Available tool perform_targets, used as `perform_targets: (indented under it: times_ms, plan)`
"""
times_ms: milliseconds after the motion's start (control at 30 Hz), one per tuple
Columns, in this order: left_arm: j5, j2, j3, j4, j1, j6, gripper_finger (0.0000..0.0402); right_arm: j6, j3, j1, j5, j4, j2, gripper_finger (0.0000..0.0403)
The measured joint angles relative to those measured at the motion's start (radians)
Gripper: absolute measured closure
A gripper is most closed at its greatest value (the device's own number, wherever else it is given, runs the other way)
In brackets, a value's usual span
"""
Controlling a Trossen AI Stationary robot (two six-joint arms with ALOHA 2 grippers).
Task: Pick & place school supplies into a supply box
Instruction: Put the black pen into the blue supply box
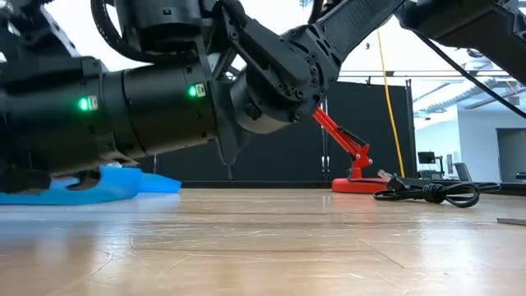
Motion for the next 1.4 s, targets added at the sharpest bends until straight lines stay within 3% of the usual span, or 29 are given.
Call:
perform_targets:
  times_ms: [67,267,500,800,1000,1167,1400]
  plan:
    - [-0.001,0.002,0.000,0.000,0.000,0.000,0.0353,0.031,0.008,-0.007,-0.062,-0.014,0.000,0.0259]
    - [-0.026,0.025,0.000,-0.015,0.000,-0.026,0.0353,0.029,0.016,-0.003,-0.053,0.016,0.041,0.0259]
    - [-0.046,0.053,0.000,-0.041,0.000,-0.098,0.0353,-0.001,0.162,0.000,-0.058,-0.118,0.100,0.0259]
    - [-0.046,0.078,0.001,-0.048,0.000,-0.137,0.0353,-0.031,0.166,-0.001,-0.005,-0.206,0.098,0.0259]
    - [-0.047,0.078,0.001,-0.044,0.000,-0.131,0.0353,-0.045,0.166,-0.007,-0.031,-0.243,0.098,0.0261]
    - [-0.047,0.077,0.001,-0.044,0.000,-0.127,0.0353,-0.046,0.166,-0.010,-0.040,-0.261,0.098,0.0291]
    - [-0.047,0.077,0.001,-0.044,0.000,-0.124,0.0353,-0.041,0.165,-0.017,-0.062,-0.286,0.097,0.0380]
